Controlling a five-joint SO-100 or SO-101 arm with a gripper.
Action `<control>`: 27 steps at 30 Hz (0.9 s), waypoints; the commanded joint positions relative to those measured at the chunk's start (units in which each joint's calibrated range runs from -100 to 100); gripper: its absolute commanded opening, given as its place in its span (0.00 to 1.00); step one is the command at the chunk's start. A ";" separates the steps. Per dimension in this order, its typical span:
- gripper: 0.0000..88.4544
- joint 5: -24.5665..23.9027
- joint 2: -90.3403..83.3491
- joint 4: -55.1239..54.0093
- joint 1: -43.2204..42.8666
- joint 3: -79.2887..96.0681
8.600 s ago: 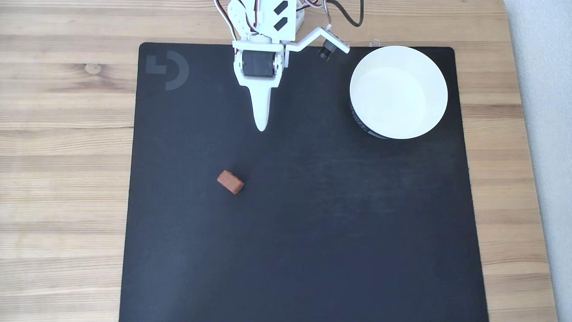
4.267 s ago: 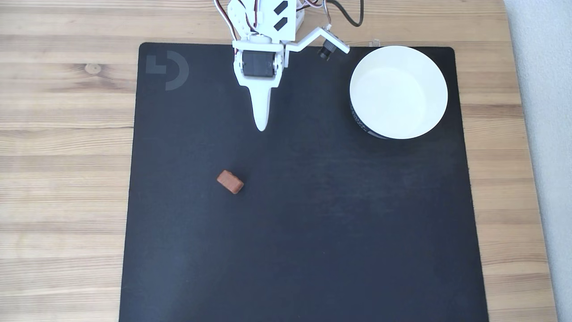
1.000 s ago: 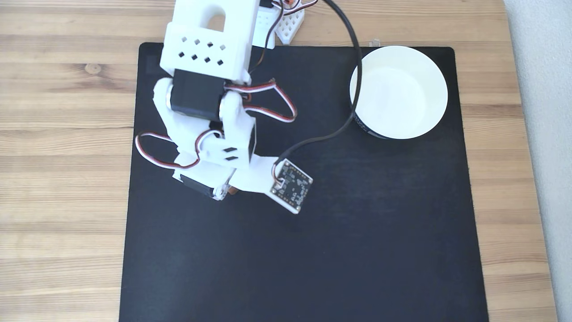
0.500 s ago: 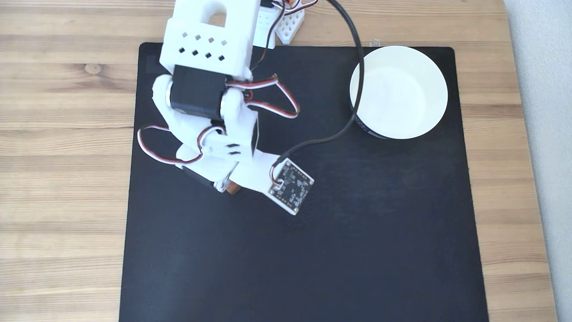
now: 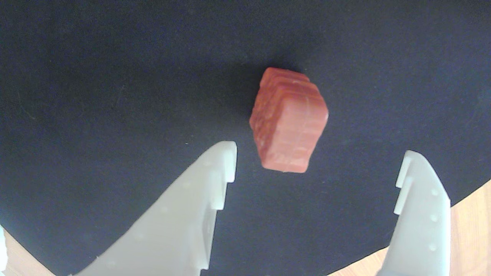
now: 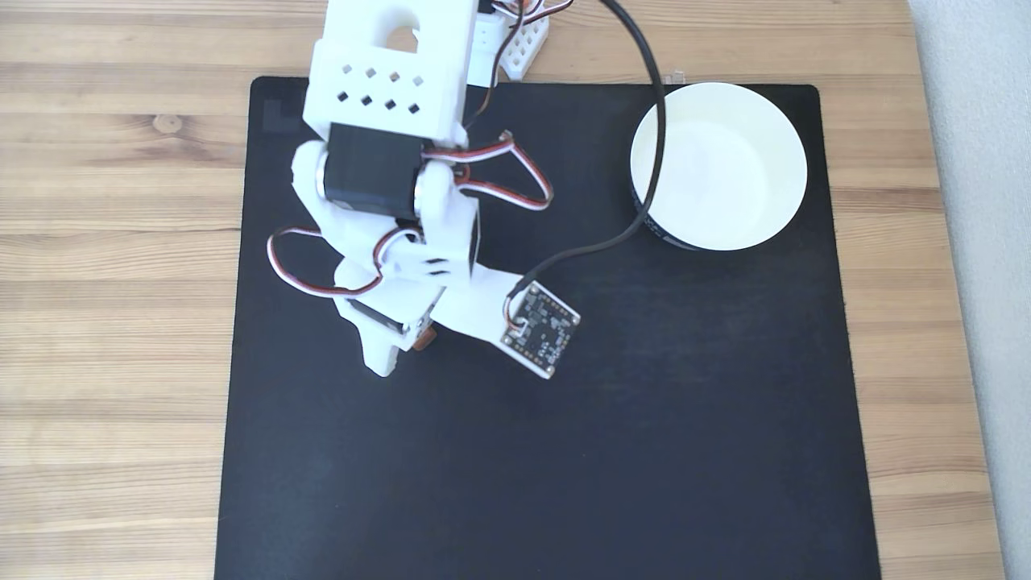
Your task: Pick up the toy and place it on the plate
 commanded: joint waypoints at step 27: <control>0.33 -8.82 0.72 4.83 0.96 -2.40</control>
